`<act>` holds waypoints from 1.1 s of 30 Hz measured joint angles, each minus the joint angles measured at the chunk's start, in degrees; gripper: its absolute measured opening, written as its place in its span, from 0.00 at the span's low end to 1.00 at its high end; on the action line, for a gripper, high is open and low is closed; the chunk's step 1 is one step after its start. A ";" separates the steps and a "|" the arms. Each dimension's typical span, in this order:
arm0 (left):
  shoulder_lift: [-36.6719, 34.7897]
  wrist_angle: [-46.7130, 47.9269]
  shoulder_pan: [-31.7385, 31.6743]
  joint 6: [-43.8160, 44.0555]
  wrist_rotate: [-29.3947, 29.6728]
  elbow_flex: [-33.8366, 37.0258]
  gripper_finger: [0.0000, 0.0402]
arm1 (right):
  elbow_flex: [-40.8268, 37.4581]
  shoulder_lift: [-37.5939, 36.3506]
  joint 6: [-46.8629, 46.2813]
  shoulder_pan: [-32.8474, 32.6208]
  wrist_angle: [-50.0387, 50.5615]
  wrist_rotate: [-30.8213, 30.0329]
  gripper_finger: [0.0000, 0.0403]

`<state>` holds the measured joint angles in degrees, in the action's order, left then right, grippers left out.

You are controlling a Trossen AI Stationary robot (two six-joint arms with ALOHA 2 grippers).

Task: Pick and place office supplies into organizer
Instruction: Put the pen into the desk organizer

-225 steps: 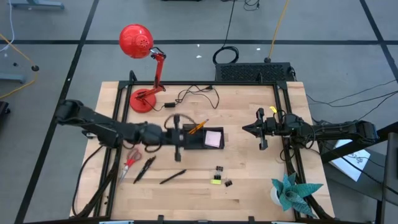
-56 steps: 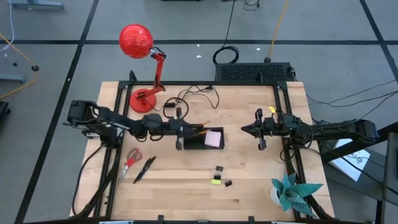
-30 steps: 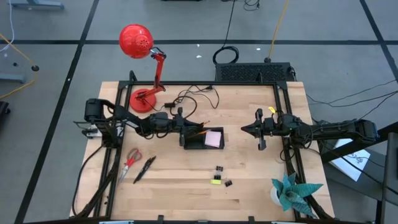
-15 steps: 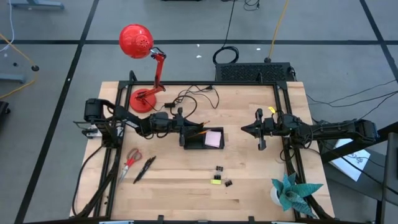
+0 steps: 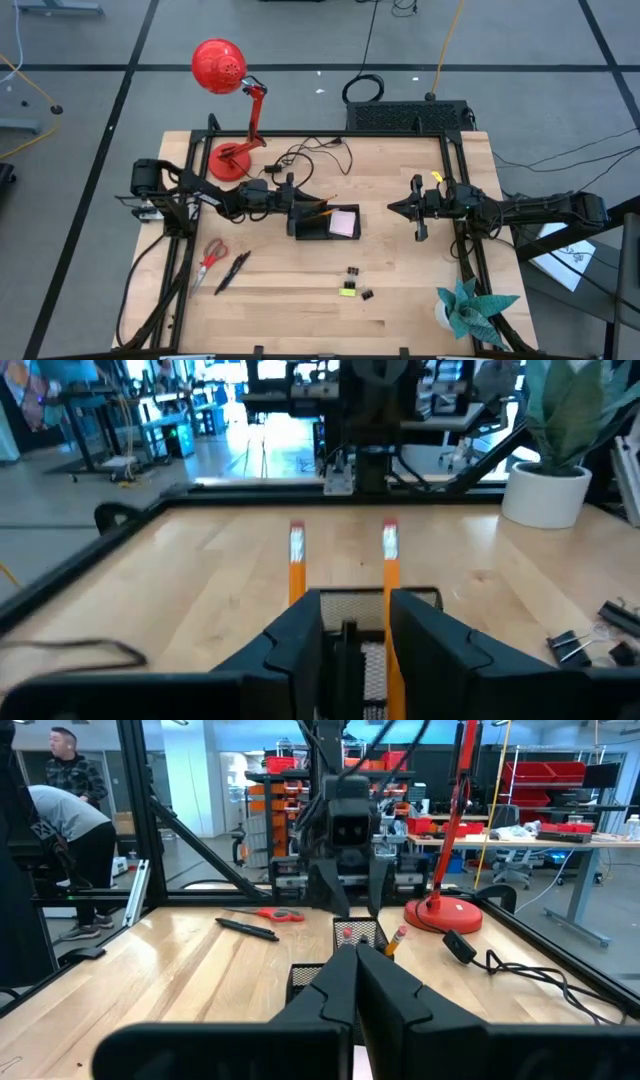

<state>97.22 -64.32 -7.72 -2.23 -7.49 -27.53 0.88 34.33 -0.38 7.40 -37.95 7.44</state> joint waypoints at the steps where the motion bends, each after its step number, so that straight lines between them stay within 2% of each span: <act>1: -1.62 0.99 0.49 -0.31 0.01 0.01 0.32 | -0.02 0.00 0.02 0.00 0.00 0.02 0.01; 4: -8.41 4.04 3.21 -2.14 0.50 -0.51 0.30 | -0.02 -0.02 0.00 -0.01 0.01 0.02 0.01; 6: -14.84 13.58 5.86 -1.67 4.77 -1.39 0.29 | -0.02 -0.02 0.00 -0.02 -0.07 0.02 0.01; 8: -21.16 30.58 9.04 -1.03 11.56 -5.03 0.29 | -0.02 -0.04 -0.02 0.00 0.00 0.04 0.01; 10: -26.09 51.55 12.82 1.31 20.60 -9.94 0.29 | -0.02 0.02 -0.70 0.00 -0.08 0.04 0.01; 12: -27.62 69.83 16.70 7.26 28.29 -15.22 0.30 | -0.02 0.08 -0.85 -0.02 0.02 0.05 0.01; 14: -27.75 84.29 20.19 14.97 31.56 -19.14 0.31 | -0.02 0.17 -0.85 0.00 -0.02 0.04 0.01; 16: -27.63 93.10 23.01 23.60 31.49 -21.86 0.32 | -0.02 0.22 -0.85 0.00 0.02 0.04 0.01; 19: -26.19 99.92 26.66 34.67 28.70 -22.96 0.33 | -0.02 0.22 -0.89 -0.01 0.02 0.04 0.01; 27: -19.09 111.26 35.38 53.76 22.96 -22.31 0.28 | -0.02 0.28 -0.90 -0.01 0.58 0.07 0.01; 33: -13.07 111.75 38.38 57.91 19.60 -22.36 0.23 | -0.02 0.35 -0.90 0.00 0.48 0.07 0.01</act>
<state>84.15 47.43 30.66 55.68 12.11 -49.89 0.86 34.68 -1.28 7.40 -37.47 7.51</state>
